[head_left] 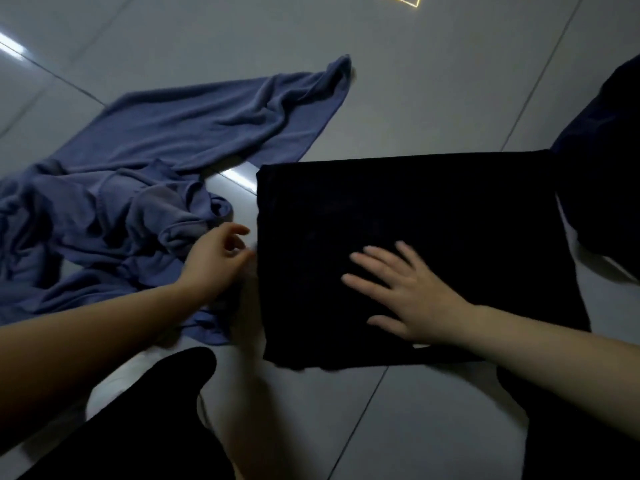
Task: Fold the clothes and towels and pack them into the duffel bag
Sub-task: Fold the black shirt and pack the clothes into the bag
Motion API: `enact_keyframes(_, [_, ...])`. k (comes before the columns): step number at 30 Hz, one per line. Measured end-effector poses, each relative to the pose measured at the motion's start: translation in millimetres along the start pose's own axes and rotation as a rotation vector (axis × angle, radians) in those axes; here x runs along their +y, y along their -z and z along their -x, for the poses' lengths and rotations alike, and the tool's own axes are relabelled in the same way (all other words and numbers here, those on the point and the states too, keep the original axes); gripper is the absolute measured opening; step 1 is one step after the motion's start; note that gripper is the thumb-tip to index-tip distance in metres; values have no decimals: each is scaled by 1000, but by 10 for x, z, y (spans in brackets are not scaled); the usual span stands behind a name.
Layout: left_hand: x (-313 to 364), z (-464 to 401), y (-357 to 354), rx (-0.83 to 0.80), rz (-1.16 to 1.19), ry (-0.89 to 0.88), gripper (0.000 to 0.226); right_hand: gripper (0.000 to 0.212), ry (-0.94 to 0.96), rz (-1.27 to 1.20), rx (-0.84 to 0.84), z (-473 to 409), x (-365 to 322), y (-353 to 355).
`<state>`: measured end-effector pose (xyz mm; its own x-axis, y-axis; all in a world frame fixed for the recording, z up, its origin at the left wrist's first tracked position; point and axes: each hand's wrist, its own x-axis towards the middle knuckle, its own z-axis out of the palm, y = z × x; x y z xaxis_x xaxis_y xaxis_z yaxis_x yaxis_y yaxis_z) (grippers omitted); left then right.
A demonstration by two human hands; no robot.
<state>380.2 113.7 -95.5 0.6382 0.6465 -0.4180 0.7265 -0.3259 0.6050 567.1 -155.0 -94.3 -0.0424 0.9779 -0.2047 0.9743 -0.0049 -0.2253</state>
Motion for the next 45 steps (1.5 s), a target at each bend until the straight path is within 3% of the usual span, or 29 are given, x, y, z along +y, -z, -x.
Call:
enact_keyframes(4, [-38, 292, -14, -274, -405, -193, 30, 61, 326, 34, -135, -695, -369, 314])
enact_keyframes(7, [-123, 570, -103, -379, -631, -310, 35, 59, 297, 83, -324, -979, -584, 364])
enact_keyframes(12, [-197, 887, -281, -338, -363, 11, 24, 75, -256, -314, -352, -810, -784, 116])
enact_keyframes(16, [-170, 1005, -379, -331, -211, 63, 32, 80, -407, -286, -252, -641, -1024, -12])
enact_keyframes(19, [-152, 996, -376, -355, -160, 44, 26, 72, -493, -247, -186, -609, -1174, -57])
enact_keyframes(23, [-178, 1000, -278, -414, -162, -120, 18, 67, -504, -218, -185, -584, -1241, -74])
enact_keyframes(25, [-209, 1066, -262, -379, -64, -123, 21, 67, -519, -258, -203, -608, -1203, -51])
enact_keyframes(29, [-253, 1201, -277, -287, 332, 177, 24, 55, -582, -382, -233, -693, -1131, 4])
enact_keyframes(32, [-209, 1193, -261, -396, 623, 400, 20, 45, -611, -444, -243, -731, -1096, -5])
enact_keyframes(35, [-235, 1166, -250, -471, 538, 427, 21, 42, -598, -420, -227, -692, -1100, -7])
enact_keyframes(40, [-248, 1125, -277, -515, 461, 541, 16, 54, -382, -119, -295, -524, -1282, -67])
enact_keyframes(45, [-197, 1127, -335, -488, 342, 485, 13, 53, -459, -165, -304, -535, -1337, -79])
